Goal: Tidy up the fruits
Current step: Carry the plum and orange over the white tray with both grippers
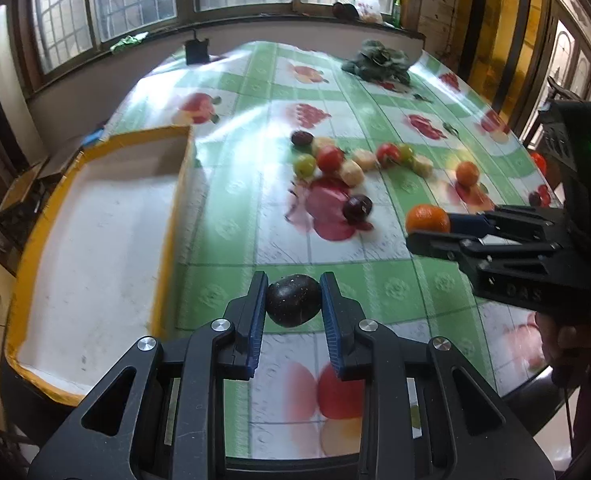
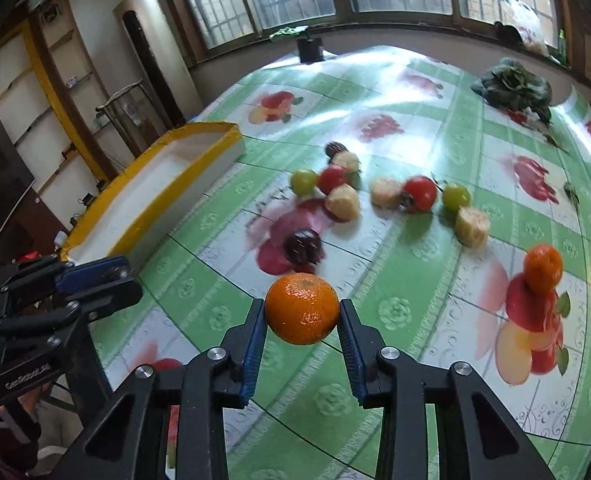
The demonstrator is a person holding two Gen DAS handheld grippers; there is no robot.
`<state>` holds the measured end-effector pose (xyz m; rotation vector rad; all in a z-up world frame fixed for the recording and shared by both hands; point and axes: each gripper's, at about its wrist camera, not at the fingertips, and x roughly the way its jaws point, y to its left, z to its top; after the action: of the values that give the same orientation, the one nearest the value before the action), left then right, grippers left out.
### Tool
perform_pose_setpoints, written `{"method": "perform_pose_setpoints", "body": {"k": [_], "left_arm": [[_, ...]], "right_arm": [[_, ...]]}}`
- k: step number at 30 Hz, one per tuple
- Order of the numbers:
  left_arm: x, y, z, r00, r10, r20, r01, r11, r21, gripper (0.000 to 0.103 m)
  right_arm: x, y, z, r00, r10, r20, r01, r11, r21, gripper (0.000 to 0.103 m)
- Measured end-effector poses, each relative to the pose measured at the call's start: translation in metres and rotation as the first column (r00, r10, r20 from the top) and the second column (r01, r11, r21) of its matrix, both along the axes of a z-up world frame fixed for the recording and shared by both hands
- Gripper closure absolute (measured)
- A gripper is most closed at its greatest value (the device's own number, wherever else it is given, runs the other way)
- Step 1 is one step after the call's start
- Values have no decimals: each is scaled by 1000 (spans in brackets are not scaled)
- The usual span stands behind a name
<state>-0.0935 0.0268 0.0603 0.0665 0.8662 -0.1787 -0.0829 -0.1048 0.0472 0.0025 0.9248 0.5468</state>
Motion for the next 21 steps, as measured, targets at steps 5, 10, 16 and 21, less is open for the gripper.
{"method": "perform_pose_setpoints", "body": {"k": [5,10,16,21], "left_arm": [[8,19,10,998,50,30,-50,999,14,77],[19,48,14,993,112,39,-113,993,19,77],[32,92,16,978,209,30,-209,978,-2,77],[38,116,9,963,271,12,-271,963,-2,77]], "right_arm": [[2,21,13,998,54,18,-54,999,8,68],[9,49,19,993,112,25,-113,994,8,68],[20,88,26,982,183,36,-183,983,4,68],[35,122,29,972,233,38,-234,972,30,68]]}}
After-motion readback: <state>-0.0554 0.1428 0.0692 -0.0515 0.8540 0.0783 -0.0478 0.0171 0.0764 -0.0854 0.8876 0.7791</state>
